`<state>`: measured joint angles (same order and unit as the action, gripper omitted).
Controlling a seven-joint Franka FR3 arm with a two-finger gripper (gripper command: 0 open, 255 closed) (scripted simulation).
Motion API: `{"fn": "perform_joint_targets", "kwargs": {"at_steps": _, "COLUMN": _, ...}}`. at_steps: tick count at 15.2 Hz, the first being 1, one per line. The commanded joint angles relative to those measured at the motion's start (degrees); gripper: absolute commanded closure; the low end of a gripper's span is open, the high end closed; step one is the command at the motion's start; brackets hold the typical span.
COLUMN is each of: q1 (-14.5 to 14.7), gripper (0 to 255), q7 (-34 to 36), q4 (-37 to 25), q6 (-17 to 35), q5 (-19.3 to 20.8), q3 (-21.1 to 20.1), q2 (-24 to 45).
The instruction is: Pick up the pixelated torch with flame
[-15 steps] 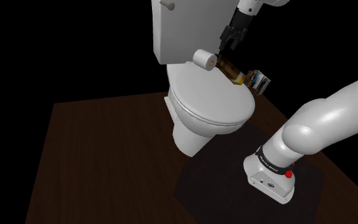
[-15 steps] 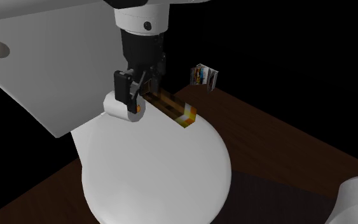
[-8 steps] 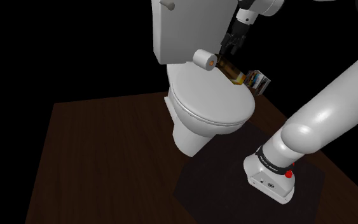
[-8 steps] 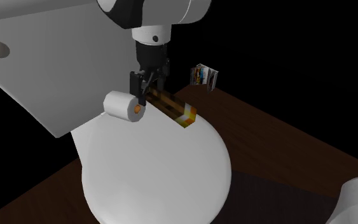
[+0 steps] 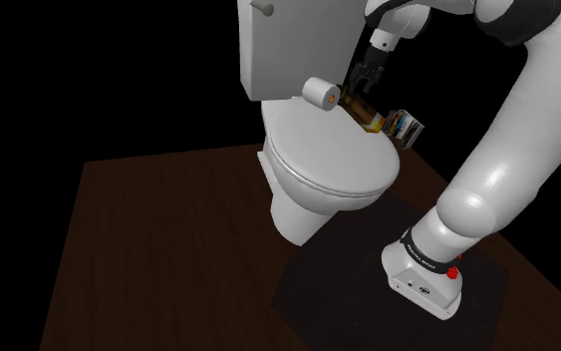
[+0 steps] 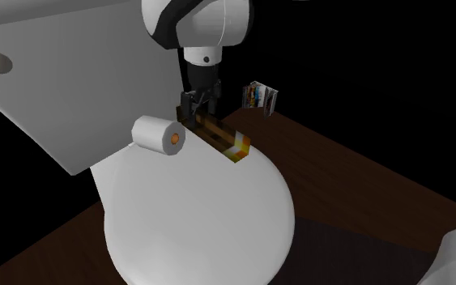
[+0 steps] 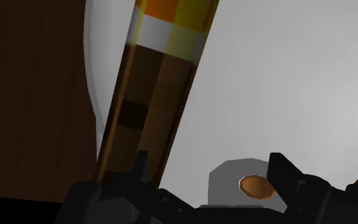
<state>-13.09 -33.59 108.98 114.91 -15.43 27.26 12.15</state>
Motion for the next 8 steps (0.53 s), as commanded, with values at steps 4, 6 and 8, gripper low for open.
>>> {"fn": "perform_joint_targets", "kwargs": {"at_steps": 4, "q1": -4.9, "gripper": 0, "q7": -4.7, "q4": -9.2, "q6": -1.8, "q5": -4.9, "q3": 0.0, "q2": 11.1}}
{"fn": "perform_joint_targets", "kwargs": {"at_steps": 6, "q1": -5.1, "gripper": 0, "q7": -5.1, "q4": -8.5, "q6": -0.6, "q5": -5.3, "q3": -0.2, "q2": 11.8}}
{"fn": "perform_joint_targets", "kwargs": {"at_steps": 8, "q1": -5.2, "gripper": 0, "q7": -5.6, "q4": -8.0, "q6": 0.6, "q5": -5.8, "q3": -0.4, "q2": 12.6}}
